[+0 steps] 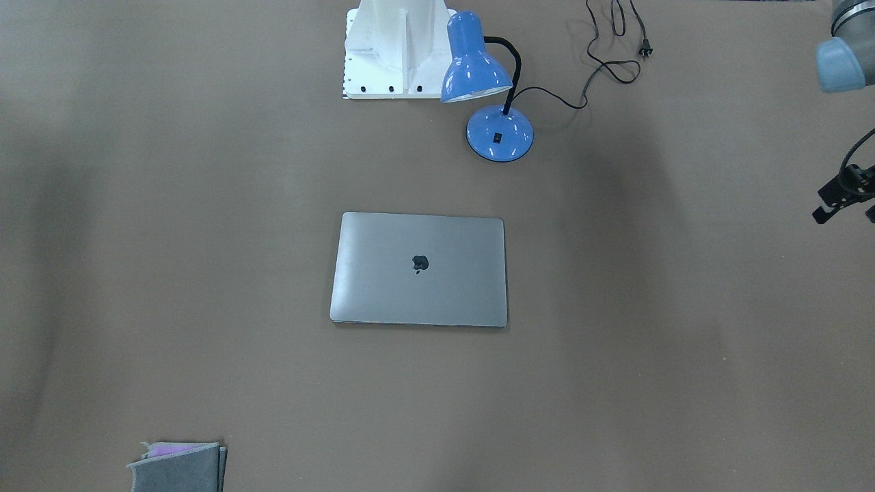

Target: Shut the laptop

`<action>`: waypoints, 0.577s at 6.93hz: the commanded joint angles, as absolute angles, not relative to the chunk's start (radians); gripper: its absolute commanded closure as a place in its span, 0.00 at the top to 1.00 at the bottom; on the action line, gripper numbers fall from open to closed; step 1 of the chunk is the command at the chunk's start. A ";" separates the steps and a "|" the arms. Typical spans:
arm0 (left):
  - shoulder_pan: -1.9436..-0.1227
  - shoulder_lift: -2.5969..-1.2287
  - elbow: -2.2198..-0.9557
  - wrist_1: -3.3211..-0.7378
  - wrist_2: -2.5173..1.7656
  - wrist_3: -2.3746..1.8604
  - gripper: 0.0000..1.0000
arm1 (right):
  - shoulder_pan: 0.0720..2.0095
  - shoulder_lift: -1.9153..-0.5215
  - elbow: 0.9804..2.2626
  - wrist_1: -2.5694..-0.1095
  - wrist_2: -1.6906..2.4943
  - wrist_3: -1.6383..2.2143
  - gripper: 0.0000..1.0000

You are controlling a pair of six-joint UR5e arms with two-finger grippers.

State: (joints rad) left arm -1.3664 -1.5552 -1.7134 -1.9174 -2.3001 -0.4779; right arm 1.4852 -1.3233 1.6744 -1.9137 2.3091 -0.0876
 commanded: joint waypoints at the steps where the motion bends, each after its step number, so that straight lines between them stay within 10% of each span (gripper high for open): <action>1: -1.526 -1.514 -1.668 -1.858 -2.373 -0.237 0.98 | 1.532 -1.400 1.678 -1.893 2.344 -0.147 1.00; 4: -1.548 -1.493 -1.637 -1.859 -2.355 -0.184 0.98 | 1.536 -1.456 1.675 -1.809 2.349 -0.163 1.00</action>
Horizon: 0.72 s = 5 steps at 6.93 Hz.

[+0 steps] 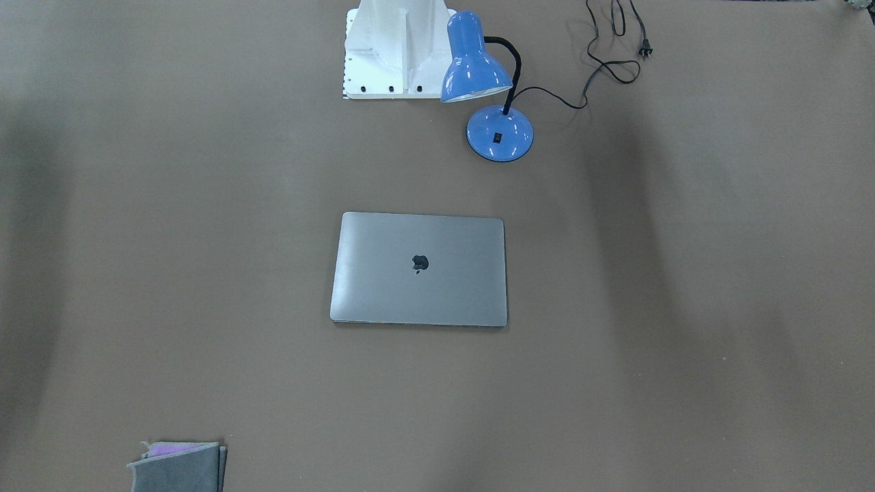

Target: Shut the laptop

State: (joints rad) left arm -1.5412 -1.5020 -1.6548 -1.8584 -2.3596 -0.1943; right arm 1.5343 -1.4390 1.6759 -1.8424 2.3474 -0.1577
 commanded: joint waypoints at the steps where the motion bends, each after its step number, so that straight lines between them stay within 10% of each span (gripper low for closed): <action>1: -1.548 -1.491 -1.626 -1.859 -2.329 -0.193 0.98 | 1.536 -1.456 1.674 -1.809 2.349 -0.161 1.00; 5: -1.543 -1.508 -1.628 -1.848 -2.324 -0.196 0.98 | 1.536 -1.473 1.674 -1.807 2.341 -0.167 1.00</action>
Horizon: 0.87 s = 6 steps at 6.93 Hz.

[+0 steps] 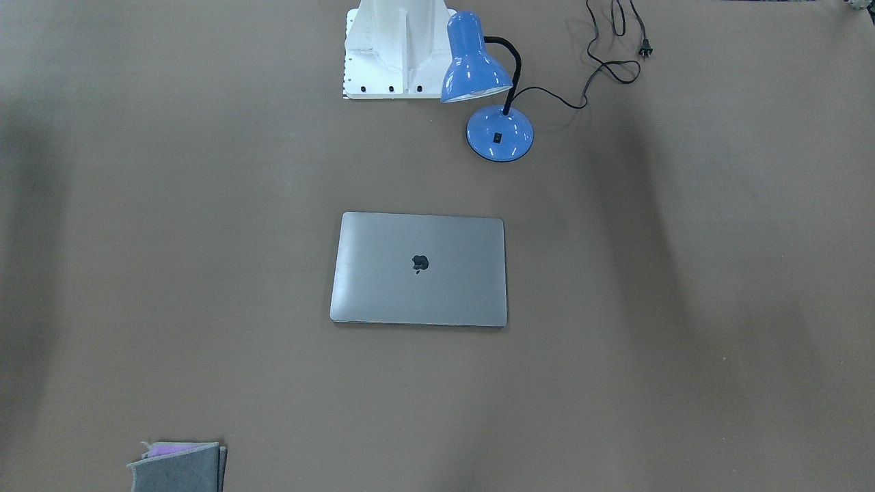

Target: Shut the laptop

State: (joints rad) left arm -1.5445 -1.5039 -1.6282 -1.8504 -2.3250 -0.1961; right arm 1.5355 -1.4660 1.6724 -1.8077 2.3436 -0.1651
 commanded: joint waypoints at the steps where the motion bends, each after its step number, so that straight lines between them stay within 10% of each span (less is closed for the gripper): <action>1: -1.543 -1.506 -1.628 -1.848 -2.324 -0.196 0.98 | 1.536 -1.492 1.680 -1.781 2.341 -0.175 1.00; 6: -1.543 -1.508 -1.626 -1.850 -2.326 -0.196 0.98 | 1.536 -1.488 1.671 -1.756 2.349 -0.161 1.00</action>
